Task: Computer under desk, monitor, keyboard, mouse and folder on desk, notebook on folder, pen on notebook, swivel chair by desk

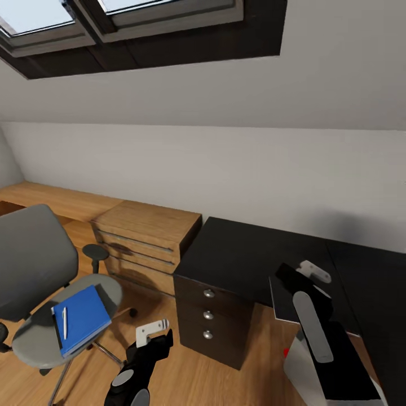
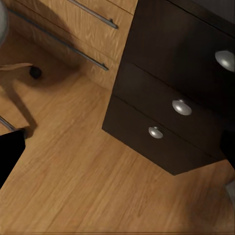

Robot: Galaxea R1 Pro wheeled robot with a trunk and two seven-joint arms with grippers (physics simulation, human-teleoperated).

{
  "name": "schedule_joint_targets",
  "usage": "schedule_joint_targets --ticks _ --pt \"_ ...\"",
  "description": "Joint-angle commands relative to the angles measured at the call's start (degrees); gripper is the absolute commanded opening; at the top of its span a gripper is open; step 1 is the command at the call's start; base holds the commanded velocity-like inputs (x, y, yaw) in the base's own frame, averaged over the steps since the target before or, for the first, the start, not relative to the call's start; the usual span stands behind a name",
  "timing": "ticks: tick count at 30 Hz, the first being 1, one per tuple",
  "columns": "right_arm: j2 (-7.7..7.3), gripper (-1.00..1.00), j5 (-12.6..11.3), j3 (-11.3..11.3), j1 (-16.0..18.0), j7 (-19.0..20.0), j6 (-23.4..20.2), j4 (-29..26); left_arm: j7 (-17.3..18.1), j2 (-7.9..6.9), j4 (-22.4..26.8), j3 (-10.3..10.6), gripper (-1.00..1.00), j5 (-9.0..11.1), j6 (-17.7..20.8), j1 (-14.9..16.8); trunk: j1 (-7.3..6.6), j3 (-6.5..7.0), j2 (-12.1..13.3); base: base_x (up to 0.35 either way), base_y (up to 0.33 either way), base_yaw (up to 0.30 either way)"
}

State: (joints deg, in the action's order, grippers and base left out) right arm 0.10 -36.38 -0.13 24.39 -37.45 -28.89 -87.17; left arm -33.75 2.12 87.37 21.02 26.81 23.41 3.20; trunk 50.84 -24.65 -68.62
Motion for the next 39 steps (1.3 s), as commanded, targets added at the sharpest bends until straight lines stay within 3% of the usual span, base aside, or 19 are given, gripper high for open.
schedule_joint_targets --ticks 1,10,16,19,25,29,31,32,33,34,35,38,39 --pt "0.0 -1.0 -0.4 0.0 0.0 -0.3 -0.1 -0.1 -0.5 -0.01 0.1 0.1 1.0 0.4 0.1 0.0 -0.01 -0.07 0.0 -0.047 0.0 -0.01" --pt "-0.67 -1.0 -0.3 1.6 0.0 -0.7 -0.8 -0.1 -0.4 -0.01 0.1 0.1 1.0 0.4 0.1 0.0 -0.01 0.02 0.0 -0.003 0.0 -0.167" --pt "-5.23 -1.0 -0.5 4.9 0.0 -0.7 -6.8 -0.2 -0.4 -0.01 0.1 0.1 1.0 0.4 0.1 0.0 -0.01 0.04 0.0 0.0 0.0 -0.29" --pt "-8.45 -1.0 -0.7 7.2 0.0 -0.4 -11.7 0.0 -0.4 -0.01 0.1 0.1 1.0 0.5 0.1 0.0 -0.01 0.04 0.0 0.0 0.0 -0.298" --pt "-12.73 -1.0 -0.7 8.1 0.0 0.2 -19.5 1.6 -0.4 -0.01 0.1 0.1 1.0 0.6 0.1 0.0 -0.01 0.04 0.0 0.0 0.0 -0.299" --pt "-15.73 -1.0 -0.7 8.2 -0.8 2.9 -23.7 2.6 -0.4 -0.01 0.1 0.1 1.0 0.6 0.1 0.0 -0.01 0.04 0.0 0.0 0.0 -0.299" --pt "-18.37 -1.0 -0.5 8.2 -1.1 7.0 -24.8 3.0 -0.4 -0.01 0.1 0.1 1.0 0.6 0.1 0.0 -0.01 0.04 0.0 0.0 0.0 -0.299" --pt "-21.95 -1.0 -0.2 8.1 -1.6 13.9 -25.3 5.4 -0.4 -0.01 0.1 0.1 1.0 0.6 0.2 0.0 -0.01 0.04 0.0 0.0 0.0 -0.299" --pt "-22.62 -1.0 0.0 8.1 -1.6 15.4 -25.3 6.1 -0.4 -0.01 0.1 0.1 1.0 0.6 0.2 0.0 -0.01 0.04 0.0 0.0 0.0 -0.299" --pt "-24.39 -1.0 1.0 8.0 -1.8 19.9 -25.4 7.8 -0.4 -0.01 -0.1 0.1 1.0 0.6 0.2 0.0 -0.01 0.04 0.0 0.0 0.0 -0.299" --pt "-26.77 -1.0 9.0 7.9 -1.9 31.9 -25.2 11.9 -0.5 0.07 -1.3 0.4 1.0 0.6 0.1 0.0 -0.01 0.04 0.0 0.0 0.0 -0.299" --pt "-27.0 -1.0 15.6 7.8 -1.9 39.1 -25.0 14.2 -0.5 0.13 -1.6 0.5 1.0 0.6 0.1 0.0 -0.01 0.04 0.0 0.0 0.0 -0.299" --pt "-27.05 -1.0 22.1 8.0 -1.9 46.7 -24.8 16.3 -0.5 0.09 -1.8 0.5 1.0 0.5 0.1 0.0 -0.01 0.04 0.0 0.0 0.0 -0.299"
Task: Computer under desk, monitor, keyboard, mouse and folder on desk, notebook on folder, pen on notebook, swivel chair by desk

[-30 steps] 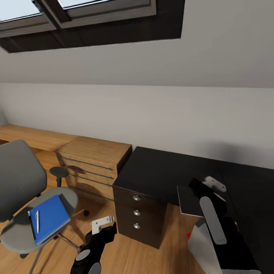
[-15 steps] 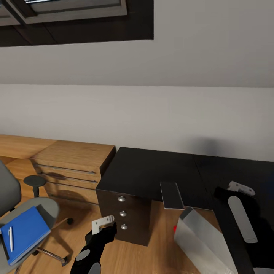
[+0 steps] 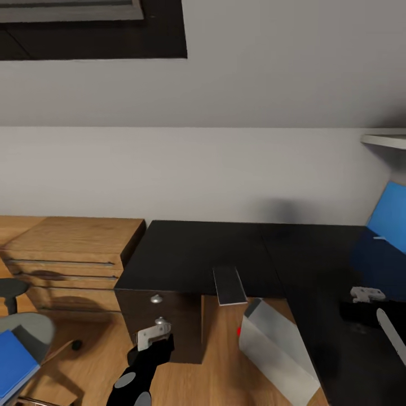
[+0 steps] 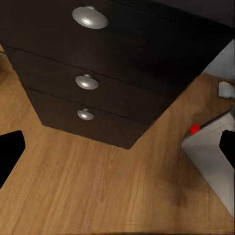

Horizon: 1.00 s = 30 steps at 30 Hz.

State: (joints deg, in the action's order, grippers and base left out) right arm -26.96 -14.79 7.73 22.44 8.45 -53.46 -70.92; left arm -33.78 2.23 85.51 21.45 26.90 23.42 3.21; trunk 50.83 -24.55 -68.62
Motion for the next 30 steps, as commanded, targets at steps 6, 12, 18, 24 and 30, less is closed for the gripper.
schedule_joint_targets --ticks 6,12,18,24,30 --pt "0.21 -1.0 8.7 -0.2 0.1 9.7 3.8 5.5 -0.4 -0.03 0.0 0.1 1.0 0.4 0.1 0.0 0.0 -0.03 0.0 0.0 0.0 -0.299" --pt "0.33 -1.0 8.8 -1.3 0.1 9.6 5.0 6.0 -0.3 -0.03 0.1 0.0 1.0 0.4 0.0 0.0 0.0 0.09 0.0 0.0 0.0 -0.299" --pt "0.36 -1.0 8.8 -1.4 0.1 9.5 5.1 6.0 -0.3 -0.03 0.1 0.0 1.0 0.4 0.1 0.0 0.0 0.17 0.0 0.0 0.0 -0.178" --pt "0.43 -1.0 9.2 -1.9 0.1 9.2 5.3 6.3 -0.3 -0.04 0.1 0.0 1.0 0.4 0.0 0.0 0.0 0.17 0.0 0.0 0.0 -0.012" --pt "1.77 -1.0 10.0 -3.0 0.1 8.1 5.3 6.0 -0.4 -0.04 0.1 0.0 1.0 0.4 0.0 0.0 0.0 0.17 0.0 0.0 0.0 -0.001"
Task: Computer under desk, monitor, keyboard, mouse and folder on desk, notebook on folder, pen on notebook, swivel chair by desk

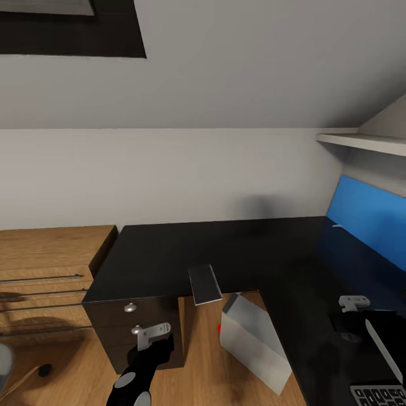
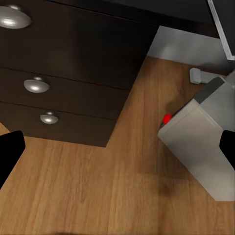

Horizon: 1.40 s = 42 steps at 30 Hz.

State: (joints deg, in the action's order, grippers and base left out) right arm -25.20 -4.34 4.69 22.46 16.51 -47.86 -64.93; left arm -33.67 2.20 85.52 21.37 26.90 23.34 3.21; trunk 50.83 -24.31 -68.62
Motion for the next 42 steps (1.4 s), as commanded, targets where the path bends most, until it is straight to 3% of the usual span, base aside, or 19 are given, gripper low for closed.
schedule_joint_targets --ticks 1,7,20,29,31,33,36,42 --pt "0.65 -1.0 -0.2 -0.1 0.0 -0.8 -0.3 -0.1 -0.5 -0.03 0.1 0.1 1.0 0.4 0.1 0.0 0.0 -0.07 0.0 0.0 0.0 0.0" --pt "2.16 -1.0 0.2 -0.5 0.0 -3.6 -0.2 -0.1 -0.4 -0.03 0.1 0.0 1.0 0.4 0.2 0.0 0.0 -0.07 0.0 0.0 0.0 0.0" --pt "2.28 -1.0 0.4 -0.5 0.1 -3.9 -0.2 0.0 -0.4 -0.01 0.1 0.0 1.0 0.4 0.2 0.0 0.0 -0.07 0.0 -0.142 0.0 0.0" --pt "1.91 -1.0 0.6 -0.1 0.1 -3.9 7.1 0.3 -0.6 -0.02 0.1 0.0 1.0 0.4 0.2 0.0 0.0 -0.07 0.0 -0.009 0.0 0.0" --pt "1.85 -1.0 1.7 0.0 0.0 -3.9 8.2 0.7 -0.6 -0.02 0.1 0.0 1.0 0.4 0.2 0.0 0.0 -0.07 0.0 0.0 0.0 0.0" --pt "1.83 -1.0 4.4 0.0 0.1 -3.9 10.9 2.8 -0.6 -0.01 0.2 0.0 1.0 0.4 0.2 0.0 0.0 -0.07 0.0 0.0 0.0 0.0" --pt "1.82 -1.0 6.4 0.0 0.3 -3.9 14.8 6.9 -0.6 -0.01 0.2 0.0 1.0 0.4 0.2 0.0 0.0 -0.07 0.0 0.0 0.0 0.0" --pt "1.54 -1.0 7.4 0.0 2.3 -3.8 16.7 15.8 -0.6 -0.01 0.2 0.0 1.0 0.4 0.2 0.0 0.0 -0.07 0.0 0.0 0.0 0.0"
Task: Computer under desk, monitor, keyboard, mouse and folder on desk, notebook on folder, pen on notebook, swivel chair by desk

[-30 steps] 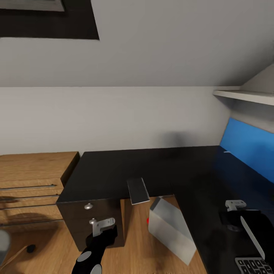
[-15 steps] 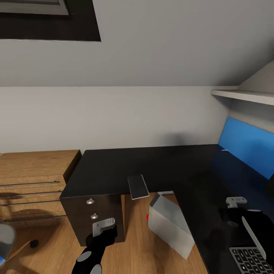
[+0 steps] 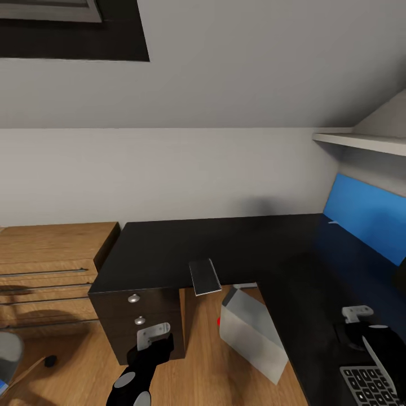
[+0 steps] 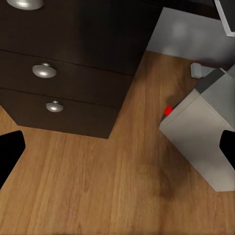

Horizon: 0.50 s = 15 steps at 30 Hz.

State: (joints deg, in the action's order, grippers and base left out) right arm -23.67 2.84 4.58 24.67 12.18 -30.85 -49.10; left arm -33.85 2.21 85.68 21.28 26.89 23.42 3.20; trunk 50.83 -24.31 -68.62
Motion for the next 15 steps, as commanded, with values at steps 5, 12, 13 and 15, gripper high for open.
schedule_joint_targets --ticks 5,12,13,15 --pt "-0.76 -1.0 0.3 0.2 0.7 0.6 -0.1 1.5 -0.4 -0.06 0.2 0.0 1.0 0.4 0.1 0.0 0.0 -0.07 0.0 0.0 0.0 0.0" --pt "-0.85 1.0 0.3 0.1 0.7 0.6 -0.1 1.5 -0.4 -0.05 0.2 0.0 1.0 0.4 0.1 0.0 0.0 -0.07 0.0 0.0 0.0 0.0" --pt "-0.82 1.0 0.3 0.1 0.7 0.6 -0.1 1.5 -0.4 -0.07 0.2 0.0 1.0 0.4 0.1 0.0 0.0 -0.07 0.0 0.0 0.0 0.0" --pt "-0.78 1.0 0.3 0.1 0.7 0.6 -0.1 1.5 -0.4 -0.09 0.2 0.0 1.0 0.4 0.1 0.0 0.0 -0.07 0.0 0.0 0.0 0.0"
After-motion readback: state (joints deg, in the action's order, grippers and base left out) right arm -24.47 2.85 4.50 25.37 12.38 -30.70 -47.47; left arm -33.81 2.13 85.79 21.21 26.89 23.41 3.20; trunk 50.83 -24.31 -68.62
